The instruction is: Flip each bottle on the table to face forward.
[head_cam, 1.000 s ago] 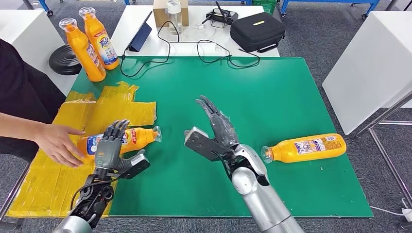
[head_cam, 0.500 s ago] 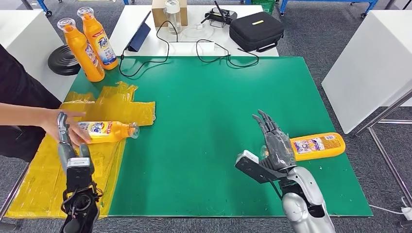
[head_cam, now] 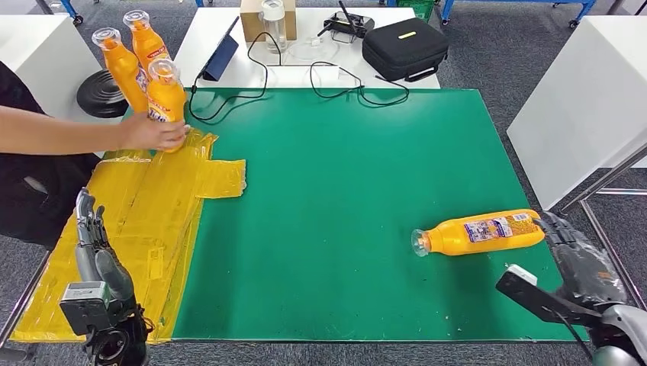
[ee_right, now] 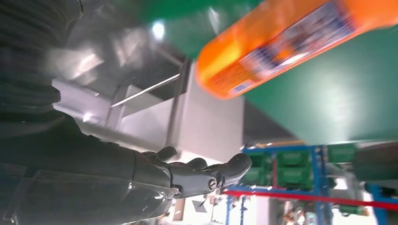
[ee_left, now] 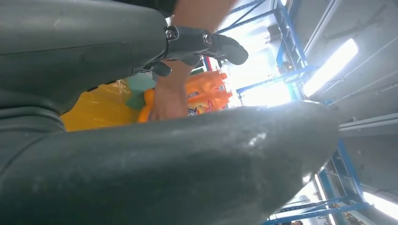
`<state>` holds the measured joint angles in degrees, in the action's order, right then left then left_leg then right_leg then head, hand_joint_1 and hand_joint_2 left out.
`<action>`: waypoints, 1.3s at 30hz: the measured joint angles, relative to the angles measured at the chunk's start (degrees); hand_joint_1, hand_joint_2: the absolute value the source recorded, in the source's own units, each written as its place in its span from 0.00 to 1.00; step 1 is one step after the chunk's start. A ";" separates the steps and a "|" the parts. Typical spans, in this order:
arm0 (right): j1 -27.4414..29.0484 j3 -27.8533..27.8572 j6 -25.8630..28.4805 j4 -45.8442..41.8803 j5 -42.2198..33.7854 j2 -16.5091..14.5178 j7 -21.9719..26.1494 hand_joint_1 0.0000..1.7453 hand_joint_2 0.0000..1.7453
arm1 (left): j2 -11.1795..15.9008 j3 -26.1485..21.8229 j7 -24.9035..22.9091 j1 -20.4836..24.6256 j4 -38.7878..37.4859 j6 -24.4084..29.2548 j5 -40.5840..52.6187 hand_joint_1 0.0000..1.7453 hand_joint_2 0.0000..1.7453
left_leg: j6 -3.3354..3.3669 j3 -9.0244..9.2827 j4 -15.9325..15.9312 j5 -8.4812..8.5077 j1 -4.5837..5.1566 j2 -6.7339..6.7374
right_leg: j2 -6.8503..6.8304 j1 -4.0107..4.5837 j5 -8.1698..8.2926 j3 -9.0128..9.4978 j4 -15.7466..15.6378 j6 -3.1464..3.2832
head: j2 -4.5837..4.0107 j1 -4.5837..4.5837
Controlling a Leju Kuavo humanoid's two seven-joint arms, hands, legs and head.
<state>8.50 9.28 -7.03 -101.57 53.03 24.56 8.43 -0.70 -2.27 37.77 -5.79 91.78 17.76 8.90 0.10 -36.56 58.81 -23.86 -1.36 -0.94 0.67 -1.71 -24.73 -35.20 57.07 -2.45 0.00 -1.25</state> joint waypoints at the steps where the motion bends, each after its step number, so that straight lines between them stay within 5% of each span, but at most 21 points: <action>1: 0.12 0.76 -0.30 0.01 0.18 0.50 -0.06 0.00 1.00 | 0.00 0.00 0.00 -0.02 0.00 -0.07 -0.04 0.00 0.00 | 0.00 0.02 0.00 0.00 0.00 0.01 | 0.00 0.00 0.00 0.00 0.00 0.00 | 0.00 -0.01; 16: -0.20 9.24 -2.88 8.14 1.11 6.54 2.26 0.00 1.00 | 0.33 -0.17 1.30 -1.33 -0.01 -2.39 -2.23 0.00 0.00 | 0.03 0.00 0.00 0.00 0.03 0.03 | 0.01 -0.02 0.00 0.03 0.00 -0.01 | 0.00 -0.01; 39: -14.78 -1.79 0.07 26.58 1.89 8.56 1.92 0.00 1.00 | 0.47 1.66 1.24 2.14 -3.40 -4.05 -3.00 0.00 0.00 | 0.15 0.00 0.00 0.15 0.03 0.05 | -0.01 -0.02 0.04 0.06 0.01 -0.02 | 0.00 -0.02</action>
<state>-6.28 7.48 -6.96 -74.99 54.92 33.12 10.34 -0.23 -0.61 39.00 -3.64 88.38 13.71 5.90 0.25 -36.56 58.81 -23.71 -1.33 -0.90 0.66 -1.73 -24.69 -35.13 57.08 -2.47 0.00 -1.27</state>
